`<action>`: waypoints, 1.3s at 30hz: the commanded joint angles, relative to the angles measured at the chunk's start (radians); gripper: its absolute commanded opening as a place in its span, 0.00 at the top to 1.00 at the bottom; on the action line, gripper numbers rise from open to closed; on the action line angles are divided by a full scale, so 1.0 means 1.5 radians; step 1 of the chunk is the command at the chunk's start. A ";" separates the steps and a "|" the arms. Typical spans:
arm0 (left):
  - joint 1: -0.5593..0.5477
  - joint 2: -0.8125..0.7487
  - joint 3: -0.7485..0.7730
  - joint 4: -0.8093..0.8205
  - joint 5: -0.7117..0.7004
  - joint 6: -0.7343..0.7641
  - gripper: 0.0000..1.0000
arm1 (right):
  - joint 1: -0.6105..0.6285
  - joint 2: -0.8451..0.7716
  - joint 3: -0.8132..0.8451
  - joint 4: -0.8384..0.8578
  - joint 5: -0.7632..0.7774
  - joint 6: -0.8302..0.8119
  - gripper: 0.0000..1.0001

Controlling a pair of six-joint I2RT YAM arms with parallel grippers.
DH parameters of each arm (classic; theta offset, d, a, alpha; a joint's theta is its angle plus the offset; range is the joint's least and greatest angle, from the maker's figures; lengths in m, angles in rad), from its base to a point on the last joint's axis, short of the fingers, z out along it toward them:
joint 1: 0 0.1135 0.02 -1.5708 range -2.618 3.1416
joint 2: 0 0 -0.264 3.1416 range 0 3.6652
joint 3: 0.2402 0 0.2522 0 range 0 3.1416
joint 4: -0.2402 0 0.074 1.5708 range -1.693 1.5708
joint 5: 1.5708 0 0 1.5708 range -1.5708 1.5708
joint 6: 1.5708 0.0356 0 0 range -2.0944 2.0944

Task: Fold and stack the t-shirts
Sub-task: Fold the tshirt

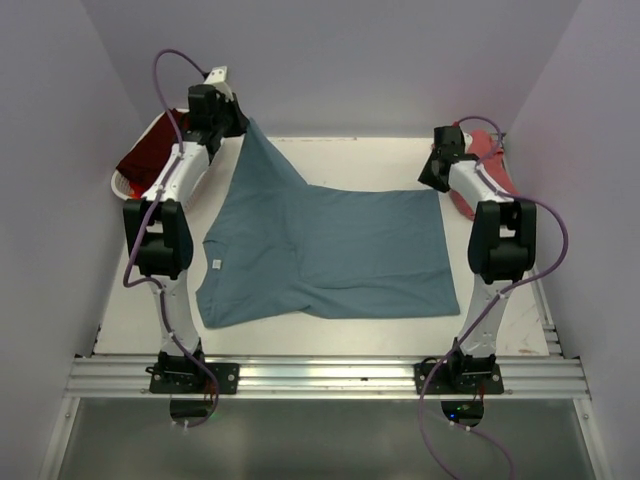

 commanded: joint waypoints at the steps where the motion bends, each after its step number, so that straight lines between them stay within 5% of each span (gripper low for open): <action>1: 0.003 -0.006 0.029 0.000 0.007 0.001 1.00 | -0.020 0.050 0.058 -0.034 0.039 0.029 0.60; 13: 0.002 0.014 0.047 -0.014 0.010 0.003 1.00 | -0.041 0.141 0.133 -0.040 0.004 0.009 0.62; 23: 0.002 0.032 0.055 -0.026 0.007 0.008 1.00 | -0.066 0.176 0.137 -0.035 -0.008 0.003 0.86; 25: 0.002 0.035 0.059 -0.031 0.007 0.010 1.00 | -0.069 0.181 0.146 -0.039 -0.011 0.003 0.82; 29: 0.002 0.035 0.060 -0.031 0.009 0.010 1.00 | -0.070 0.169 0.144 -0.041 0.002 -0.005 0.55; 39: 0.002 0.034 0.060 -0.032 0.003 0.014 1.00 | -0.070 0.122 0.128 -0.013 -0.027 -0.034 0.56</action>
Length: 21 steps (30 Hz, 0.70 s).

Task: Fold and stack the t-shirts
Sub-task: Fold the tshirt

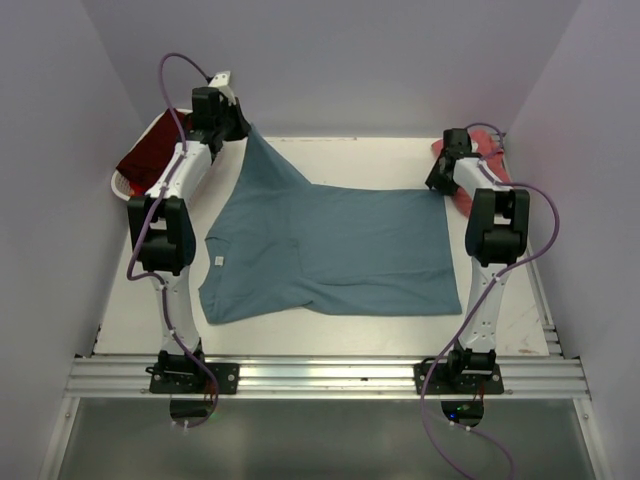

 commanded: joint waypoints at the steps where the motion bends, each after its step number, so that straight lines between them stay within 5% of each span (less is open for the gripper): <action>1: 0.002 0.000 0.032 0.011 0.000 0.014 1.00 | -0.005 -0.047 -0.016 0.027 -0.012 -0.019 0.57; 21: 0.002 0.004 0.032 0.011 -0.004 0.018 1.00 | -0.005 0.044 0.061 -0.039 0.049 -0.044 0.62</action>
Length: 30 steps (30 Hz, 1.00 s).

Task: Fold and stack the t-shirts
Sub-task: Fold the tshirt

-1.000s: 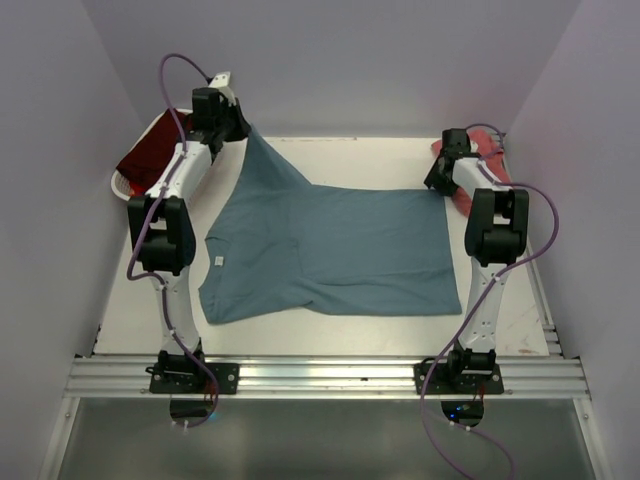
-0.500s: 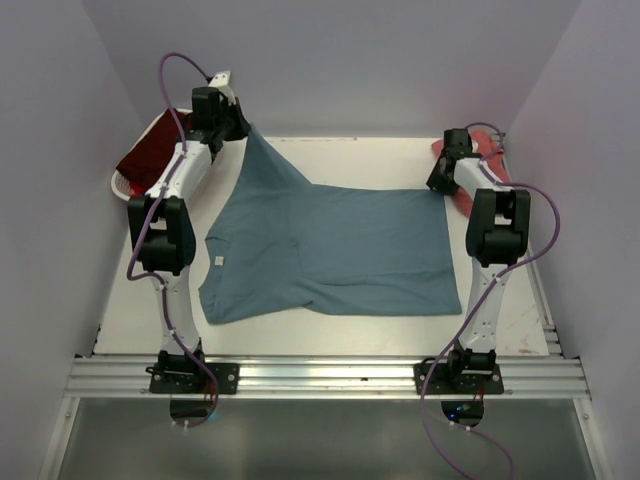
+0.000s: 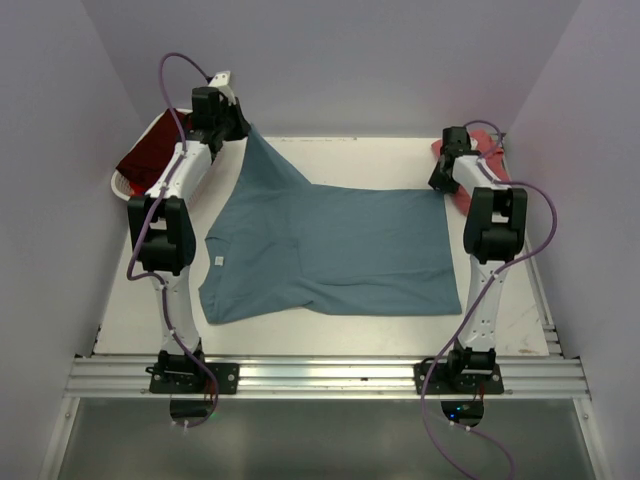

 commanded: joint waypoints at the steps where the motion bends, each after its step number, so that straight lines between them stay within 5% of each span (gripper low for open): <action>1: 0.002 0.003 0.031 0.011 -0.003 0.016 1.00 | -0.003 0.028 0.023 -0.020 0.013 -0.009 0.62; 4: 0.002 0.004 0.030 0.010 -0.003 0.016 1.00 | -0.003 0.028 0.019 -0.021 0.006 -0.003 0.67; 7: 0.002 0.003 0.030 0.010 -0.003 0.014 1.00 | -0.003 0.015 0.001 -0.014 0.002 0.001 0.92; 9: 0.001 0.003 0.027 0.007 -0.003 0.012 1.00 | -0.003 0.001 -0.017 -0.011 0.000 0.007 1.00; 25: -0.001 -0.074 0.017 -0.034 -0.026 0.023 1.00 | -0.003 -0.213 -0.148 0.038 -0.026 0.031 1.00; 30: -0.001 -0.175 -0.106 -0.075 -0.061 0.006 1.00 | -0.002 -0.315 -0.232 0.038 -0.018 0.033 1.00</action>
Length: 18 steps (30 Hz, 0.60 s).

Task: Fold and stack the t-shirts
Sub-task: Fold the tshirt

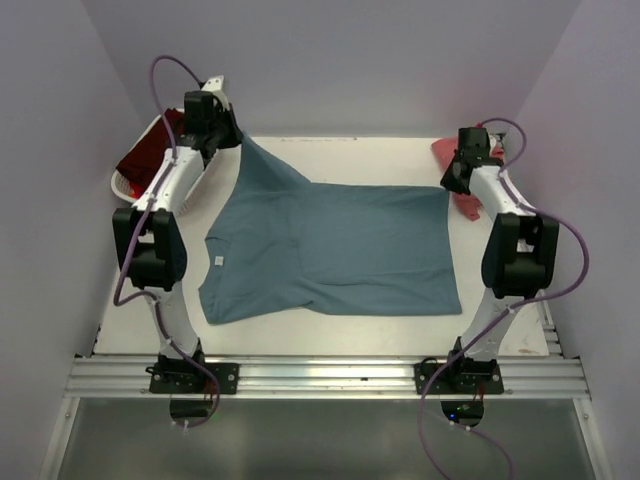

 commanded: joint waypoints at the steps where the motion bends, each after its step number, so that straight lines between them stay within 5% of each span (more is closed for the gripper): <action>1: 0.000 -0.140 -0.108 -0.035 -0.040 -0.003 1.00 | 0.001 -0.098 -0.035 0.004 0.005 0.011 1.00; 7: 0.000 -0.316 -0.366 -0.050 -0.066 -0.046 1.00 | 0.000 -0.189 -0.122 -0.026 0.037 0.007 1.00; 18: -0.003 -0.526 -0.538 -0.178 -0.068 -0.058 1.00 | 0.002 -0.286 -0.281 -0.078 0.052 0.031 1.00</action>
